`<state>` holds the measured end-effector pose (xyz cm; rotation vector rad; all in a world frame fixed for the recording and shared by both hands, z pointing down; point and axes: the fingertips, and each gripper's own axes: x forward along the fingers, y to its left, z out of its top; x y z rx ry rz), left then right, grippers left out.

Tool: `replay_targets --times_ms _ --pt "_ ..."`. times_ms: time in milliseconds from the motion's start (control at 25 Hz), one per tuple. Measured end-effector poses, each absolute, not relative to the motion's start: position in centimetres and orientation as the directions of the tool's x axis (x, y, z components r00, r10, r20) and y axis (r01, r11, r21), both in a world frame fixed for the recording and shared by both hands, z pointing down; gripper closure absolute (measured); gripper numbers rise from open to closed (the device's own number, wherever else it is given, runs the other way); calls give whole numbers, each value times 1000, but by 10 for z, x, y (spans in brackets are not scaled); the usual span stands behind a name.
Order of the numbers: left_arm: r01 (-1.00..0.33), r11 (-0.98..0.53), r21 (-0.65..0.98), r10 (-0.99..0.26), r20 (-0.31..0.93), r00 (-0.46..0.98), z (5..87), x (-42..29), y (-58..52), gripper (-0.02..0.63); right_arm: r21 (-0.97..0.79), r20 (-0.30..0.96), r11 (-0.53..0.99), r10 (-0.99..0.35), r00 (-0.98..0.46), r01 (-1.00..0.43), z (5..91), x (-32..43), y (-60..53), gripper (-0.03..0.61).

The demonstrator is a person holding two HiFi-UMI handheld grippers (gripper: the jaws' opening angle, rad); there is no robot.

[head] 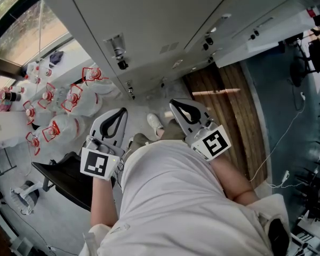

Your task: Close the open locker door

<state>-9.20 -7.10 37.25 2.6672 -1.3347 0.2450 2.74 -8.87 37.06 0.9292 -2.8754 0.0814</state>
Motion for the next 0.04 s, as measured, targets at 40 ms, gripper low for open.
replay_targets --times_ms 40 --pt "-803 -593 61 -779 212 591 373 -92 -71 609 -14 132 812 -578 -806 -584 371 28 -89 566"
